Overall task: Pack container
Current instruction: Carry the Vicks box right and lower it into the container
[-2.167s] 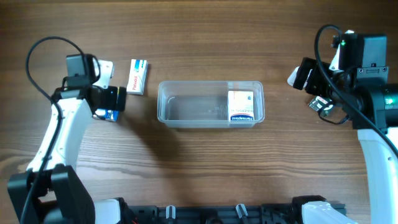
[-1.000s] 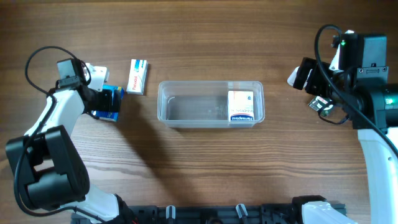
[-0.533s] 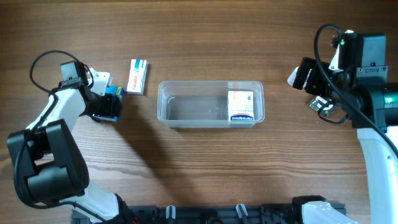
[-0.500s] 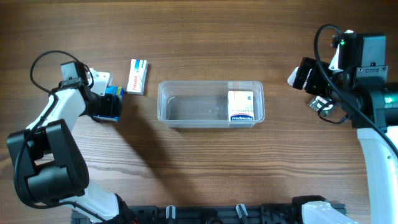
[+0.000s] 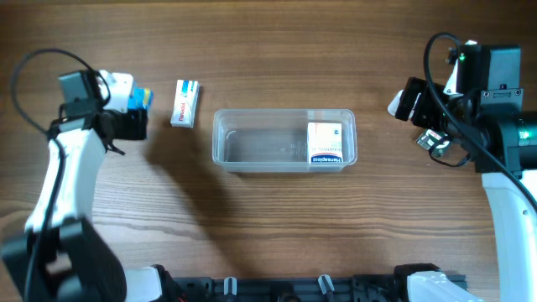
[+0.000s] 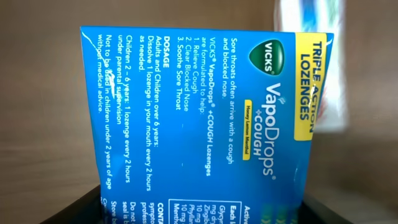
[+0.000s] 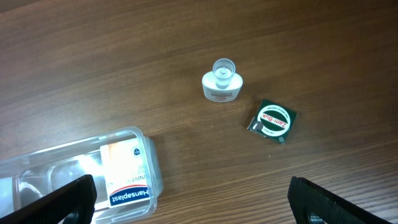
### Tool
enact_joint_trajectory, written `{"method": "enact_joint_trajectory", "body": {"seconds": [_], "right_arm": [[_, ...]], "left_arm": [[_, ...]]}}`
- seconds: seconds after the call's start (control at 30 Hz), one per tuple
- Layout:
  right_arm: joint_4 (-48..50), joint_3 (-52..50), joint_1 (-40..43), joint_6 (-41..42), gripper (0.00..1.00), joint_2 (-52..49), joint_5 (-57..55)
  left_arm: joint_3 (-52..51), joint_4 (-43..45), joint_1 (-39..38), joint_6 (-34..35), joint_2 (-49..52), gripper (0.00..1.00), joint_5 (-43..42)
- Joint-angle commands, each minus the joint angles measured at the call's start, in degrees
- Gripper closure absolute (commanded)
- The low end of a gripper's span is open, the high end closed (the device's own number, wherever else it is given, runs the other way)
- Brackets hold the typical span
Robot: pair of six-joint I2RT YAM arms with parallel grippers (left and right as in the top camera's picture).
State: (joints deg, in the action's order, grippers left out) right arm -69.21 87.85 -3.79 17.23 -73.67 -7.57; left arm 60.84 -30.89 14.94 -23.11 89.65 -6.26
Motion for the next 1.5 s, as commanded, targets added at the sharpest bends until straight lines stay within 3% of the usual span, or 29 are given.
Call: {"method": "enact_joint_trajectory", "body": {"seconds": [0.0, 0.27, 0.4, 0.63, 0.73, 0.83, 0.87, 0.93, 1.23, 1.47], "right_arm": [[0.13, 0.20, 0.17, -0.68, 0.00, -0.39, -0.59], [0.13, 0.20, 0.17, -0.68, 0.00, -0.39, -0.59], [0.13, 0.20, 0.17, -0.68, 0.00, -0.37, -0.59], [0.13, 0.20, 0.17, -0.68, 0.00, -0.39, -0.59], [0.13, 0.20, 0.17, -0.70, 0.00, -0.37, -0.59], [0.13, 0.22, 0.17, -0.68, 0.00, -0.37, -0.59], [0.13, 0.22, 0.17, -0.68, 0.00, -0.37, -0.59], [0.13, 0.22, 0.17, -0.70, 0.00, -0.39, -0.59], [0.13, 0.20, 0.17, -0.68, 0.00, -0.37, -0.59], [0.13, 0.20, 0.17, -0.70, 0.00, -0.39, -0.59]], "left_arm": [[2.45, 1.60, -1.99, 6.27, -8.96, 0.32, -1.31], [2.47, 2.69, -23.78, 17.14, -18.82, 0.37, -1.51], [2.45, 3.32, -39.54, 27.28, -17.99, 0.39, 1.33], [2.45, 5.92, -56.57, 37.18, -12.55, 0.41, 10.78], [2.45, 8.46, -59.74, 45.29, -7.37, 0.42, 16.02], [2.45, 10.12, -60.33, 51.82, -1.88, 0.46, 16.13], [2.45, 10.14, -60.33, 54.23, -0.22, 0.53, 16.87], [2.45, 10.62, -60.33, 57.11, 1.88, 0.57, 16.85], [2.38, 9.70, -60.48, 57.09, 4.46, 0.61, 16.83], [2.38, 10.14, -60.48, 57.05, 8.66, 0.56, 16.87]]}}
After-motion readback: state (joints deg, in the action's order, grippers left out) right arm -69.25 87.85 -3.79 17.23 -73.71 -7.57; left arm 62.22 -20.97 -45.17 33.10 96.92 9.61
